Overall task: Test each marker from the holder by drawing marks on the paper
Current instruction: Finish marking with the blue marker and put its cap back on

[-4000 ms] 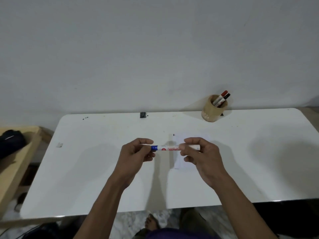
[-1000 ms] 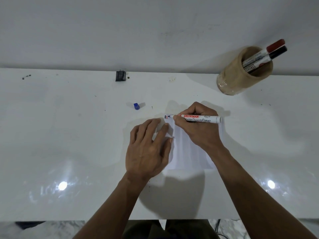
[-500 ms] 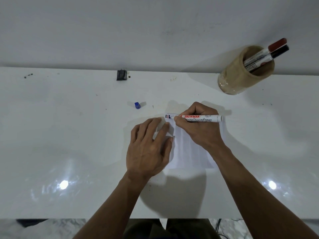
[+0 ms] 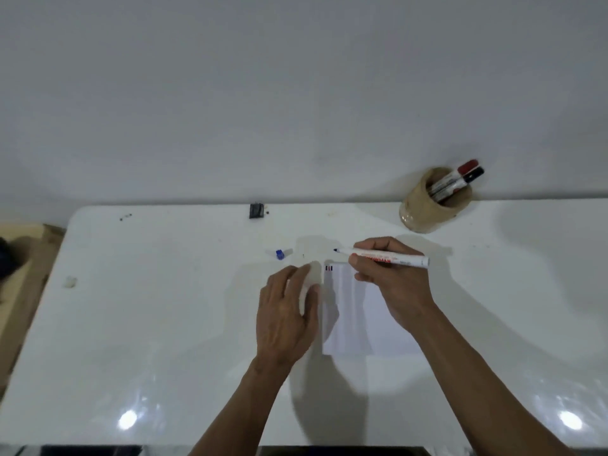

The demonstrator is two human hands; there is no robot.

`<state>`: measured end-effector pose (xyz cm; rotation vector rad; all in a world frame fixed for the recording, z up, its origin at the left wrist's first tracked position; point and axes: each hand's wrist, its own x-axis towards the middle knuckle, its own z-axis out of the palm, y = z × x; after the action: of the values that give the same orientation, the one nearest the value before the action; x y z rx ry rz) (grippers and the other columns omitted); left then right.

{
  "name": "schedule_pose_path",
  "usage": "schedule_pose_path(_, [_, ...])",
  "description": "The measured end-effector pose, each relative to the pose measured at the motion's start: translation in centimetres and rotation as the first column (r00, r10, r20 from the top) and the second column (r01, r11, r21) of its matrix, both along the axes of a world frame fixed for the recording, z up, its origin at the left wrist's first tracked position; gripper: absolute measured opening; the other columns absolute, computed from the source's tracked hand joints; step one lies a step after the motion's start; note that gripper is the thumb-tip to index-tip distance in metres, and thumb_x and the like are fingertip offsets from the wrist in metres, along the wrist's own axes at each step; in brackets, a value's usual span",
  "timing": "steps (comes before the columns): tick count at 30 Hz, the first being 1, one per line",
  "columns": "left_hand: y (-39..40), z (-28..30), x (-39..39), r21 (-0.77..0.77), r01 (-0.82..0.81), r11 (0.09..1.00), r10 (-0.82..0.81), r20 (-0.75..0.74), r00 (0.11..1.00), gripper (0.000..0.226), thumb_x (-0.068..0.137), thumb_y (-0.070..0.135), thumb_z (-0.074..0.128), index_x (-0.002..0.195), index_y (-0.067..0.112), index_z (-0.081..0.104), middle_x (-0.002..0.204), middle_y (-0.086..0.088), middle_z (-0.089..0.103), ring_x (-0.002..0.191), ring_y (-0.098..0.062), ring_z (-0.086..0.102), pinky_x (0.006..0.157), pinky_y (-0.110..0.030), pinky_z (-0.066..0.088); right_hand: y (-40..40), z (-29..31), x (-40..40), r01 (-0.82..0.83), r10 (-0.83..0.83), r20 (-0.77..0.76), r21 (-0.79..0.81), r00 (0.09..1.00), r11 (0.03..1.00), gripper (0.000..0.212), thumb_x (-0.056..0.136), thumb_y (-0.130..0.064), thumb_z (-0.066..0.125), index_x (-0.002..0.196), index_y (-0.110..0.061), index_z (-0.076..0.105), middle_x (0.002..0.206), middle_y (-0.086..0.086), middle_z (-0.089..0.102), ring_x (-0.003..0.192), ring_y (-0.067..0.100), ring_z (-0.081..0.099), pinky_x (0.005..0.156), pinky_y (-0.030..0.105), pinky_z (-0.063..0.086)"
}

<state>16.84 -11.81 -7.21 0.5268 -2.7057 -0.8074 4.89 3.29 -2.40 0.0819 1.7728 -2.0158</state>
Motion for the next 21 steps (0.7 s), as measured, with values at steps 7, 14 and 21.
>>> schedule_pose_path(7, [-5.0, 2.5, -4.4, -0.154, 0.001, 0.988, 0.050, 0.326, 0.944, 0.040, 0.097, 0.020, 0.056, 0.137, 0.020, 0.054, 0.138, -0.009, 0.049, 0.124, -0.033, 0.048, 0.093, -0.046, 0.048, 0.2, 1.8, 1.7, 0.107, -0.102, 0.092, -0.053, 0.991, 0.993, 0.025, 0.083, 0.007, 0.077, 0.094, -0.013, 0.068, 0.104, 0.013, 0.077, 0.087, 0.023, 0.074, 0.063, 0.031, 0.059])
schedule_pose_path(14, [-5.8, 1.7, -4.2, -0.110, -0.016, 0.994, 0.059, 0.401, 0.914, 0.018, 0.100, 0.010, 0.048, 0.104, 0.008, 0.065, 0.105, -0.006, 0.053, 0.105, -0.026, 0.050, 0.070, -0.040, 0.052, 0.3, 2.1, 2.5, 0.103, -0.103, 0.100, 0.001, 0.990, 0.995, 0.023, 0.083, 0.006, 0.078, 0.088, -0.012, 0.064, 0.097, 0.009, 0.080, 0.084, 0.025, 0.076, 0.062, 0.032, 0.059])
schedule_pose_path(21, [-5.1, 4.5, -2.3, 0.334, -0.251, 0.909, 0.186, 0.216, 0.959, 0.009, 0.092, 0.012, 0.064, 0.094, 0.015, 0.073, 0.082, 0.002, 0.073, 0.071, -0.014, 0.064, 0.066, -0.015, 0.042, -0.6, 3.7, 3.8, 0.098, -0.098, 0.066, 0.011, 0.993, 0.995, 0.011, 0.088, -0.003, 0.076, 0.096, -0.008, 0.072, 0.093, 0.010, 0.080, 0.086, 0.022, 0.077, 0.065, 0.030, 0.059])
